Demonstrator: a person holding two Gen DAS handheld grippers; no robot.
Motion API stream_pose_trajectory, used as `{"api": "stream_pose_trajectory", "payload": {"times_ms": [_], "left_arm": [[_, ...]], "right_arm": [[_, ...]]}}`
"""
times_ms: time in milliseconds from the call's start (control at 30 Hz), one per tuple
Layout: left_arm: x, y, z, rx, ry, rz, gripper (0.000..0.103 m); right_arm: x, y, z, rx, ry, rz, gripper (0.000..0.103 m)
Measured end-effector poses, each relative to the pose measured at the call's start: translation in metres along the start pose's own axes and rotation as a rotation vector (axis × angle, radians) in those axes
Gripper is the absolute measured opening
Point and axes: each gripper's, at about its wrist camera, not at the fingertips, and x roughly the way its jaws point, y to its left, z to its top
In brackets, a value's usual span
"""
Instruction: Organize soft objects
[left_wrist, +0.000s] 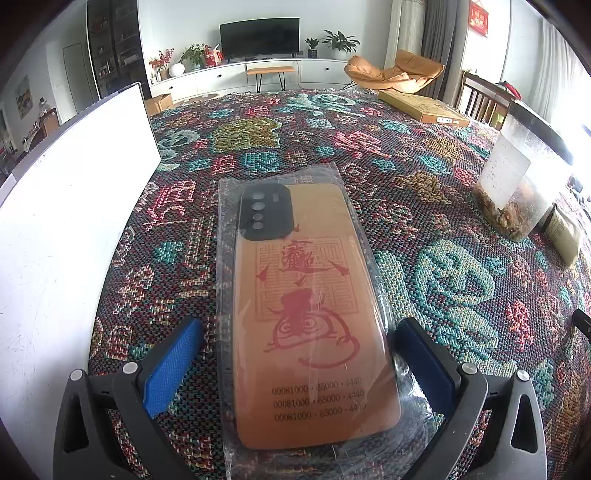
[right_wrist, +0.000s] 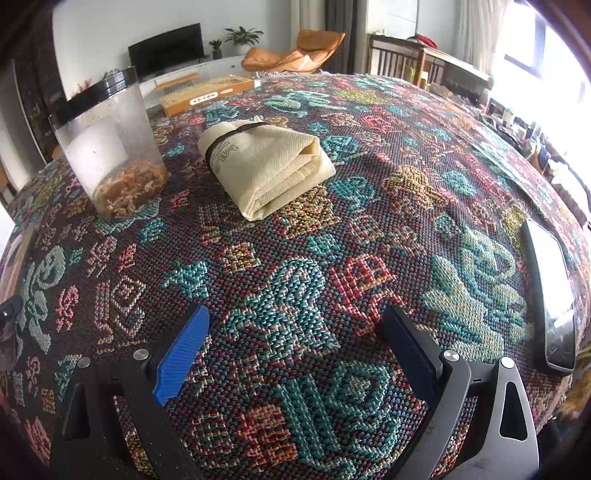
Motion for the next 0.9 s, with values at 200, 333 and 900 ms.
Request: {"api": "stream_pose_trajectory", "payload": {"times_ms": [200, 333, 900], "left_arm": [[0.0001, 0.0, 0.0, 0.0, 0.0, 0.0, 0.103], [0.0, 0.0, 0.0, 0.0, 0.0, 0.0, 0.103], [-0.0001, 0.0, 0.0, 0.0, 0.0, 0.0, 0.103]], "right_arm": [[0.0001, -0.0001, -0.0001, 0.0, 0.0, 0.0, 0.096], [0.0001, -0.0002, -0.0001, 0.0, 0.0, 0.0, 0.096], [0.0003, -0.0009, -0.0003, 0.0, 0.0, 0.0, 0.096]]}}
